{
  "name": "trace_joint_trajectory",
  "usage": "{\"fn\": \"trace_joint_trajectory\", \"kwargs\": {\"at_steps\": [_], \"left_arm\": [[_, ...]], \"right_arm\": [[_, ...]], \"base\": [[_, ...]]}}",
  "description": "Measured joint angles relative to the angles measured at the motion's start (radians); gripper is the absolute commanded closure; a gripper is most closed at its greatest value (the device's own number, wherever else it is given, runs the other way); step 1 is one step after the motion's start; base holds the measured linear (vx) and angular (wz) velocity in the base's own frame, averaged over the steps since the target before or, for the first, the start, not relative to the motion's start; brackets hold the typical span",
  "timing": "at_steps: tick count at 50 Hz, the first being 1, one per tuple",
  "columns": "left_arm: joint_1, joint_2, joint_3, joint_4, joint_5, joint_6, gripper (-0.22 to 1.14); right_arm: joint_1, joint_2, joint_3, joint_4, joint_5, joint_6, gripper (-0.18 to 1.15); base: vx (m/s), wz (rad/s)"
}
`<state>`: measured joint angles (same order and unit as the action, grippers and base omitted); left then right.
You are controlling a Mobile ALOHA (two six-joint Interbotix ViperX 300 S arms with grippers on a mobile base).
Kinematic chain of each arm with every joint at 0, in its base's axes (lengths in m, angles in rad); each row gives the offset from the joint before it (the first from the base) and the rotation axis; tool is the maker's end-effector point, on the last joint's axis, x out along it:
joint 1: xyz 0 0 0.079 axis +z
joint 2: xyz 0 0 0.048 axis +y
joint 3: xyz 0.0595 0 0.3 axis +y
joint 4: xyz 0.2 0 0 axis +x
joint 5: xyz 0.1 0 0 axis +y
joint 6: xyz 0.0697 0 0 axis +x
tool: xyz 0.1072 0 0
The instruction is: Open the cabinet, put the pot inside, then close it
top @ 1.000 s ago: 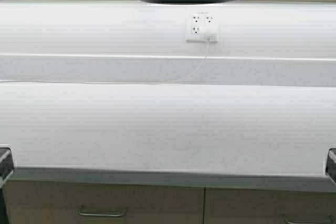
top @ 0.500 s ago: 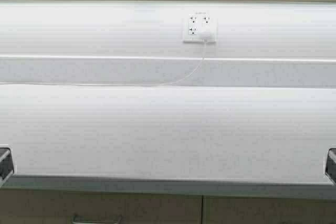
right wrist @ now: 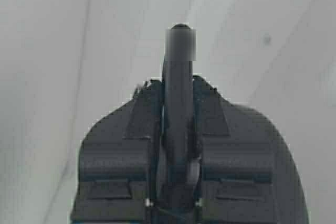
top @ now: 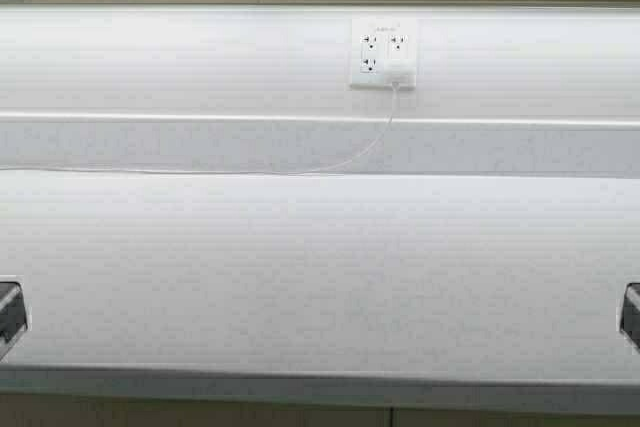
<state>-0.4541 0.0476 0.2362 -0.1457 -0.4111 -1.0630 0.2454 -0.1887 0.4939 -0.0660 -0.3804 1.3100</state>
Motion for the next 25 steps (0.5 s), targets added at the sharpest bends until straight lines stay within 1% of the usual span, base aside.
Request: {"fn": "trace_joint_trajectory", "kwargs": {"at_steps": [12, 25], "left_arm": [[0.017, 0.183, -0.173, -0.040, 0.011, 0.002, 0.88], [0.026, 0.230, -0.193, -0.049, 0.021, 0.009, 0.88]], "right_arm": [[-0.040, 0.160, -0.117, 0.002, 0.000, 0.000, 0.89], [-0.046, 0.245, -0.137, 0.003, -0.060, 0.006, 0.89]], "base": [[0.07, 0.01], [0.07, 0.00]]}}
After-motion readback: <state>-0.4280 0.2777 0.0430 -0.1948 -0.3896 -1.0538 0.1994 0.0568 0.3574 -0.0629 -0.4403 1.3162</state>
